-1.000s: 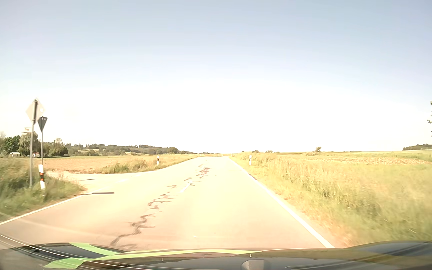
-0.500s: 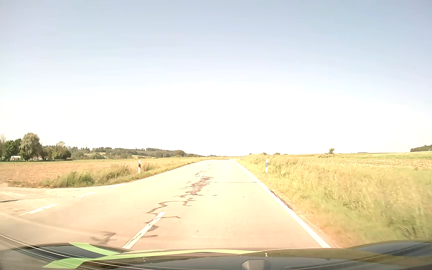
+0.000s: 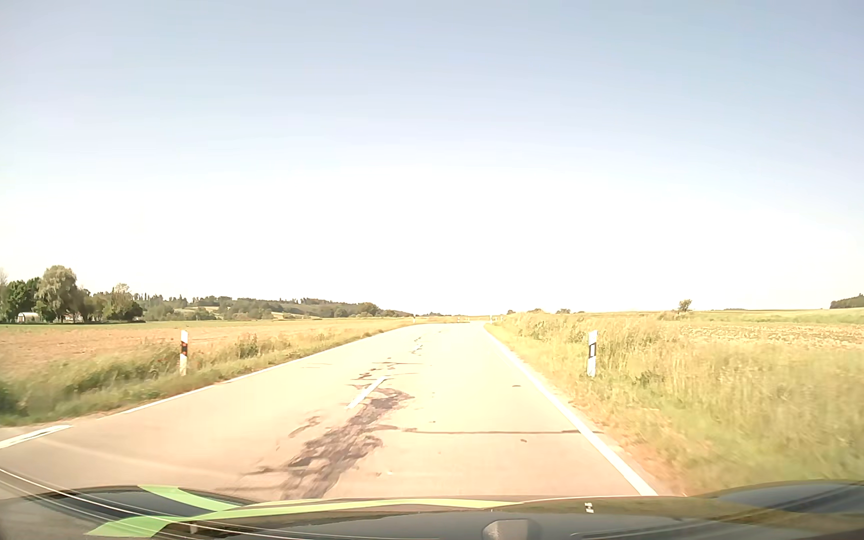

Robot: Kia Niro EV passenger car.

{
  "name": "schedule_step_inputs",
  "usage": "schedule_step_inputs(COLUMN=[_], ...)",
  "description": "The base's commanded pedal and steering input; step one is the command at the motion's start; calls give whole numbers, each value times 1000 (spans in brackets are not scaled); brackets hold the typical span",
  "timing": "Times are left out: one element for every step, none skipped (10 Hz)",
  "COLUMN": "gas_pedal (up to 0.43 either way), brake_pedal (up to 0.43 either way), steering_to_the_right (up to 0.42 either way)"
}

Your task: Follow the waypoints while adhering to traffic rules and regulations

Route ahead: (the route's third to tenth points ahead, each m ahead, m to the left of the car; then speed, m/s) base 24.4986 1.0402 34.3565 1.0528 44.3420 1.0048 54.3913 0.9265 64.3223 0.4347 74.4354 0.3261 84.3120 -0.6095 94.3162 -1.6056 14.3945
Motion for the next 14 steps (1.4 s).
schedule_step_inputs(gas_pedal=[240,240,240,240,240,240,240,240,240,240,240,240,240,240], brake_pedal=[0,0,0,0,0,0,0,0,0,0,0,0,0,0], steering_to_the_right=[-9,-8,-7,-8,-7,-7,-7,-6,-4,-4,-3,-2,-2,-1])
